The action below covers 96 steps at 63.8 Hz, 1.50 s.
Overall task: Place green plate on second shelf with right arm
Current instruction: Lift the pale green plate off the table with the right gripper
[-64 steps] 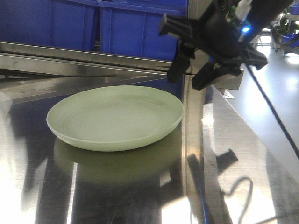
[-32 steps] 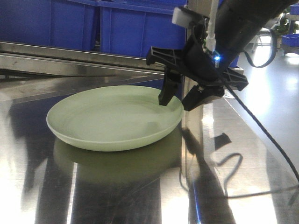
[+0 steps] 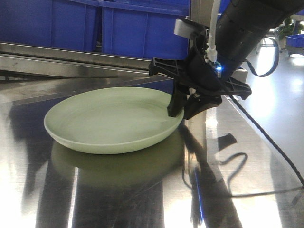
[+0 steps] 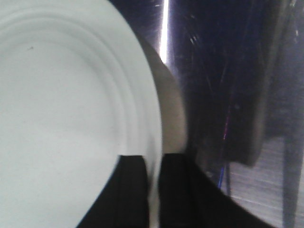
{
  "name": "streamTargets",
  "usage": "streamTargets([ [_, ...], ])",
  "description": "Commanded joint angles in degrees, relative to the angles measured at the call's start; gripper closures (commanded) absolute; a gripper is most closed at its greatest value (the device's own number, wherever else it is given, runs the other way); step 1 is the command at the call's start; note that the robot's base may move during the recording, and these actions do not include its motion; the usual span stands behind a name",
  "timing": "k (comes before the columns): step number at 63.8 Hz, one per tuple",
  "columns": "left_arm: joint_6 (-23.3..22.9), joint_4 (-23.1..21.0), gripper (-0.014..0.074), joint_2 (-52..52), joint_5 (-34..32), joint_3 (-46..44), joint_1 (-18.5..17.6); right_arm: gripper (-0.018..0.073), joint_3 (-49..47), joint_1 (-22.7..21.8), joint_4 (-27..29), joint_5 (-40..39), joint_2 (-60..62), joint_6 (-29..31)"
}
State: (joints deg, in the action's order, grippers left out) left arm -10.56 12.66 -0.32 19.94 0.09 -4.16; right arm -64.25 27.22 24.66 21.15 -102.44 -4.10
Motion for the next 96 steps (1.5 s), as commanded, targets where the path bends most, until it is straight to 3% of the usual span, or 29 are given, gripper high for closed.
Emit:
streamTargets([
  [1, -0.3, 0.1, 0.0472, -1.3, -3.5, 2.4, -0.4, 0.0515, -2.1, 0.0, 0.7, -2.0, 2.7, 0.1],
  [30, -0.3, 0.1, 0.0472, -1.3, -3.5, 2.4, -0.4, 0.0504, -2.1, -0.1, -0.3, -5.5, 11.9, 0.1],
  [53, -0.3, 0.1, 0.0472, -1.3, -3.5, 2.4, -0.4, 0.0504, 5.3, -1.0, -8.1, -19.3, 30.1, 0.2],
  [65, -0.3, 0.1, 0.0472, -1.3, -3.5, 2.4, -0.4, 0.0504, 14.3, -5.3, -8.1, -23.6, 39.8, 0.2],
  [96, -0.3, 0.1, 0.0472, -1.3, -3.5, 2.4, -0.4, 0.0504, 39.1, -20.0, -8.1, -25.0, 69.1, 0.2],
])
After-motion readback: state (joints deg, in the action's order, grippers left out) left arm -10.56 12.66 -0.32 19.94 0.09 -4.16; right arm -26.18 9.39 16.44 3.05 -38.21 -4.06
